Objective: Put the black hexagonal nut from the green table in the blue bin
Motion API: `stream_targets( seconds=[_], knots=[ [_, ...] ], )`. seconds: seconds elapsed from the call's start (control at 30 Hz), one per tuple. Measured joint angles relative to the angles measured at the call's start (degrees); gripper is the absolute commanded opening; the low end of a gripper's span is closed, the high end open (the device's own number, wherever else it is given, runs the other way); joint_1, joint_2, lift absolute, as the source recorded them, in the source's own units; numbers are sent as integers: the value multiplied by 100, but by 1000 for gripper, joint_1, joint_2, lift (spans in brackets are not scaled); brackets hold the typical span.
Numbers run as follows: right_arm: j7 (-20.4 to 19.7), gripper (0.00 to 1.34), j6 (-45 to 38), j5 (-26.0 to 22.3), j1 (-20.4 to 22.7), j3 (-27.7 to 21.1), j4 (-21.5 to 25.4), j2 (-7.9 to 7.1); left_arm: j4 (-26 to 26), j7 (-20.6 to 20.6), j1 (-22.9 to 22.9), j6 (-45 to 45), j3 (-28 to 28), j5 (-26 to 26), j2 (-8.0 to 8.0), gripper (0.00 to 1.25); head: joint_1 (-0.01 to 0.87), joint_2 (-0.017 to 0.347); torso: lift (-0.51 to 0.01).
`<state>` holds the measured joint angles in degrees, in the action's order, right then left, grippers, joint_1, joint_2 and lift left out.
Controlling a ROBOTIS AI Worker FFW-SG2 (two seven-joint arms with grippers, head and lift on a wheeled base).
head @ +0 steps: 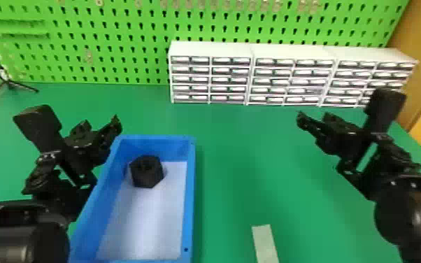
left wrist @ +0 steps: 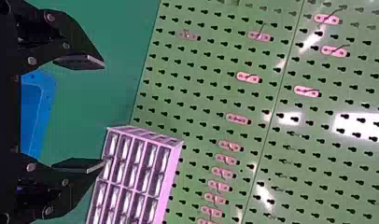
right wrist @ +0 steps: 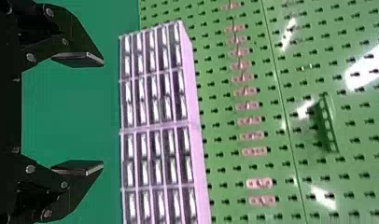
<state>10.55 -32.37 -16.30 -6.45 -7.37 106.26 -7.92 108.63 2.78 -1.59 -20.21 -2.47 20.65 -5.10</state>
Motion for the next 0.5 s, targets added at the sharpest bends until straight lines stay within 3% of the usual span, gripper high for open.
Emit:
stream_targets(
  seconds=[0.2,0.5],
  knots=[
    [5,856,31,80,223,-414,156,153,0,0,3,0,-12,8,0,749,692,8,-97],
    [9,856,407,-135,498,-788,200,177,0,0,28,0,-69,9,0,749,692,8,-97]
  ],
)
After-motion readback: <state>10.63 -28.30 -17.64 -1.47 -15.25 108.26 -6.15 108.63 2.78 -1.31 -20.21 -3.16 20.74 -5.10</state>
